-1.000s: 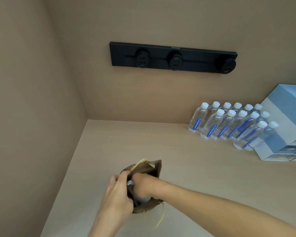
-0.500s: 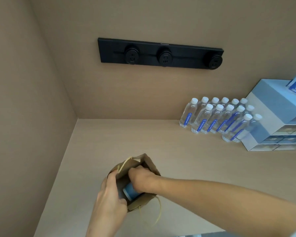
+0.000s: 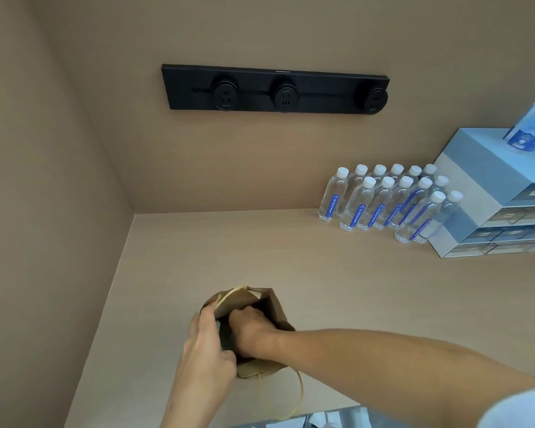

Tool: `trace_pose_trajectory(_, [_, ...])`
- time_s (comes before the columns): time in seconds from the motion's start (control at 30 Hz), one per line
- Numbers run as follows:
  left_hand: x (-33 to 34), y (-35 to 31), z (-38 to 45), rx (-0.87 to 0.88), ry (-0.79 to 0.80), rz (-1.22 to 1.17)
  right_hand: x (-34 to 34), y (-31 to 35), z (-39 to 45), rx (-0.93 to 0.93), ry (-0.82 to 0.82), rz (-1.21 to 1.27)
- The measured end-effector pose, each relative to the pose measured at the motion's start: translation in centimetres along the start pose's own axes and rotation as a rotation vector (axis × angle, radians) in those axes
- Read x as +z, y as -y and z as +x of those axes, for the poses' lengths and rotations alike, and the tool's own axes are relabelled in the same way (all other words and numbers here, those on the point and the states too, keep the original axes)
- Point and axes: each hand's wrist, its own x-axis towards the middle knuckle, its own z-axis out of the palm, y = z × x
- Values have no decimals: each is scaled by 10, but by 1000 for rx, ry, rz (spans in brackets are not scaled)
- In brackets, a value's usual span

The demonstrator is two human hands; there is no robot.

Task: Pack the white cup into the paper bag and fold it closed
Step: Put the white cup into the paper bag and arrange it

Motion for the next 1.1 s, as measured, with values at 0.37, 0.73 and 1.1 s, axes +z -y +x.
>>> trace_pose_trajectory(0.37, [-2, 1, 8, -25, 20, -2, -8, 14, -4, -312, 125, -339])
trace_pose_trajectory(0.73, [-1, -2, 14, -23, 21, 29, -30, 0, 14, -199, 78, -716])
trace_pose_trajectory(1.1, [0, 0, 17, -4, 48, -9, -17, 9, 13, -33, -14, -21])
